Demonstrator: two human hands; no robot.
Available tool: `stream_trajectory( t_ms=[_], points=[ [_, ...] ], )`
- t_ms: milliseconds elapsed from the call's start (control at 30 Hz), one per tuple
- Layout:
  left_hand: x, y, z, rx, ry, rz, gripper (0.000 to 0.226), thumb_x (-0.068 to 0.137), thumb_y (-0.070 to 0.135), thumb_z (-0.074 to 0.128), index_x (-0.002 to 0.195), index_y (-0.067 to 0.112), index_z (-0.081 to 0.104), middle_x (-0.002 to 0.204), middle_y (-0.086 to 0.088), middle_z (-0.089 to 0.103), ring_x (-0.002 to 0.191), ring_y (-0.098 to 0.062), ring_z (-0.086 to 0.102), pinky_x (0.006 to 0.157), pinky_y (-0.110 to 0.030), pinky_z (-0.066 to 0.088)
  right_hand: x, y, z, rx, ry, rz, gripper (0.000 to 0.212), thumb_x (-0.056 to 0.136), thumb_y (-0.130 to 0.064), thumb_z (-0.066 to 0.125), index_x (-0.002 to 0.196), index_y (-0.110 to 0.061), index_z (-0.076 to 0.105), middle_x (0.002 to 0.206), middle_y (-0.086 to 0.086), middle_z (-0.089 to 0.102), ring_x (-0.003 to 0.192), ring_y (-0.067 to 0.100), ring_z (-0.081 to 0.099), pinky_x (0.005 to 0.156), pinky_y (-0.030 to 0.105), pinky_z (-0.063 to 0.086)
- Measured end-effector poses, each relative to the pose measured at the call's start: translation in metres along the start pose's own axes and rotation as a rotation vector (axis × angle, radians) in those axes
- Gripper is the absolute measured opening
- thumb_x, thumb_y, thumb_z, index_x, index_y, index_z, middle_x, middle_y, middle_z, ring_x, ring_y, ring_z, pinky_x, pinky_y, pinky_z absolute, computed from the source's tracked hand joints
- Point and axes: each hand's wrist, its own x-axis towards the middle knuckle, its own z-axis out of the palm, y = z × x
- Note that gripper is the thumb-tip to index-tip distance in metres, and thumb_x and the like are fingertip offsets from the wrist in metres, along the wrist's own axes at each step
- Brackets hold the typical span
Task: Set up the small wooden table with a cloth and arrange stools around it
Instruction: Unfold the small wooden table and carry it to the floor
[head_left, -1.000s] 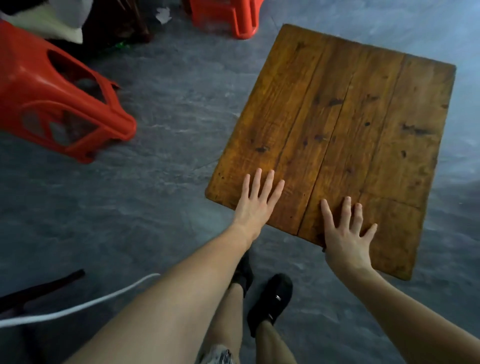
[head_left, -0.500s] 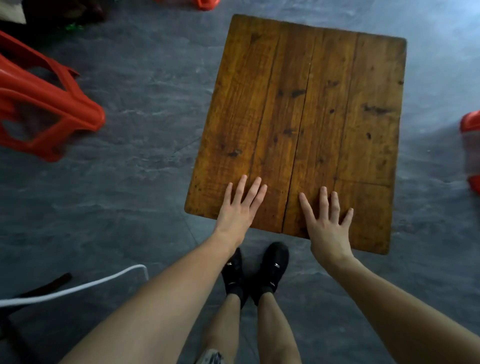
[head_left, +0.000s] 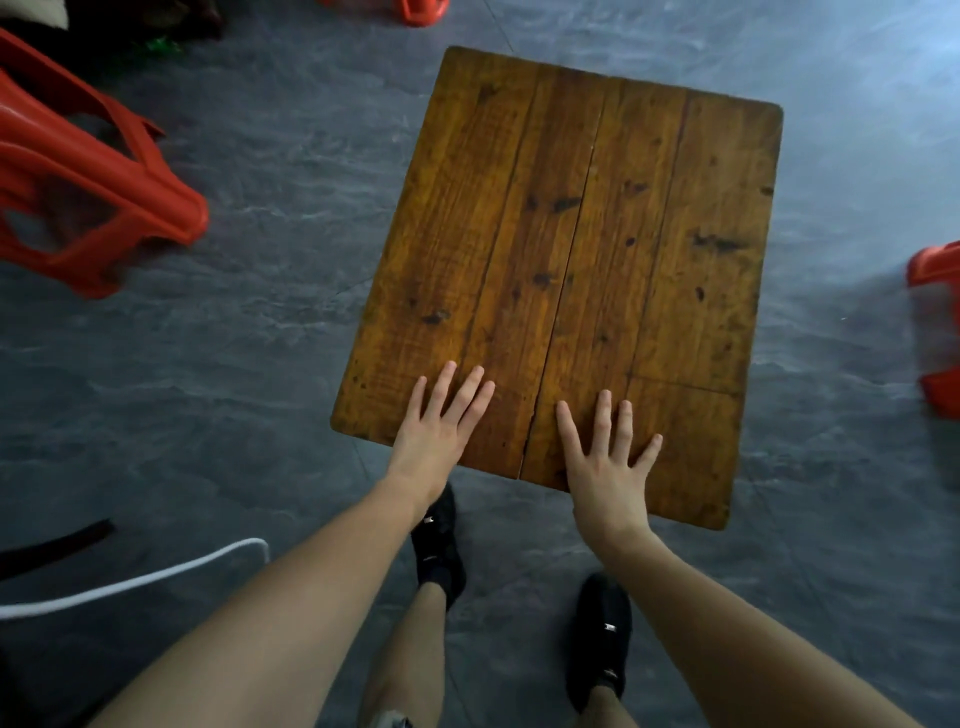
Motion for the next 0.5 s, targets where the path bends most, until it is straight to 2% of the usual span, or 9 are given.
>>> stream_trajectory(
  t_ms=[267,500],
  points=[
    [-0.030,0.108,0.009,-0.077,-0.040,-0.133,0.120,0.084,0.017,0.068,0.142,0.008,-0.038,0.153,-0.015,-0.037,0.144,-0.043,-0.021,0.118,-0.058,0.009,-0.037,0.079,0.029,-0.133,-0.029,-0.131,0.119,0.084,-0.022,0.070,0.145,-0.026,-0.032,0.153,0.026,-0.027,0.141,0.048,-0.021,0.107,0.074,0.008],
    [-0.041,0.214,0.004,-0.257,-0.104,-0.204,0.126,0.083,0.009,0.070,0.137,0.008,-0.044,0.151,-0.017,-0.038,0.142,-0.045,-0.024,0.116,-0.060,0.005,-0.062,0.169,0.055,-0.269,-0.042,-0.246,0.124,0.080,-0.021,0.074,0.145,-0.027,-0.032,0.152,0.025,-0.030,0.140,0.049,-0.024,0.107,0.074,0.005]
  ],
)
